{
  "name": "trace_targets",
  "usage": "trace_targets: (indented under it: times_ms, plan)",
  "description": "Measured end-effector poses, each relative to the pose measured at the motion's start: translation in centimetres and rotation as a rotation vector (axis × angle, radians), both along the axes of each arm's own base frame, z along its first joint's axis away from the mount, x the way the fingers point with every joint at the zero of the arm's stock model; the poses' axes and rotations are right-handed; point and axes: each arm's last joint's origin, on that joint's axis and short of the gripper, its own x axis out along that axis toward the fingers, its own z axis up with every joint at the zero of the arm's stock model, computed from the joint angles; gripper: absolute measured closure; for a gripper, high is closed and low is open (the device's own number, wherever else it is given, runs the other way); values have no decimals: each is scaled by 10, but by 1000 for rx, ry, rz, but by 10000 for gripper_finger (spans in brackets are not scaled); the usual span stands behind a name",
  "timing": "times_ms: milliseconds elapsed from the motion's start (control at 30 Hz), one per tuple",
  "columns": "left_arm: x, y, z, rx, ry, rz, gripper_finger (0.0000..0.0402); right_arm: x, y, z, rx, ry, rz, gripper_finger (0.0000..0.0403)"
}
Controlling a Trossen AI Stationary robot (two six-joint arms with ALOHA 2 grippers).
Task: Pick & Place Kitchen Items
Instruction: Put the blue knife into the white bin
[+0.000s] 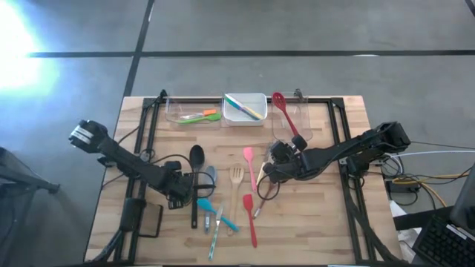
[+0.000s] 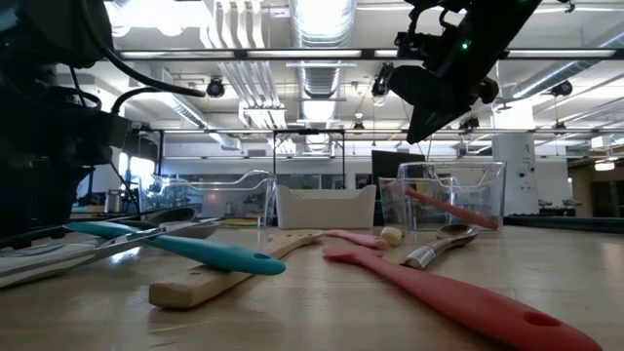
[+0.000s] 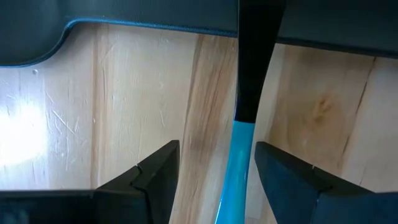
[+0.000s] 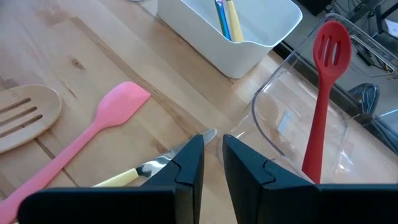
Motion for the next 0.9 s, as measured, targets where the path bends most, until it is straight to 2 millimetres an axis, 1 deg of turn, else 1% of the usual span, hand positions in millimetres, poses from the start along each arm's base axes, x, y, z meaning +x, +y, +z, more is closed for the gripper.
trace_targets:
  times_ms: [200, 333, 433, 500, 667, 700, 900]
  plan:
    - [0, 0, 0, 0, -1, -4, 187, 0, 0, 0, 0, -2, 0, 351]
    - [0, 0, 0, 0, 0, -19, 201, 0, 0, 0, 0, -2, 0, 351]
    - [1, -1, 0, -8, -1, -20, 229, 0, 0, 0, 0, -3, 0, 351]
    - [1, -1, 0, -13, -2, -21, 257, 0, 0, 0, 1, -4, 0, 351]
    - [1, -1, 0, -12, -2, -20, 351, 0, 0, 0, 1, -6, 0, 351]
    - [1, -1, 0, -8, -2, -18, 364, 0, 0, 0, 1, -6, 0, 351]
    - [-1, 0, 0, 2, 12, -17, 364, 0, 0, 0, 1, -5, 0, 351]
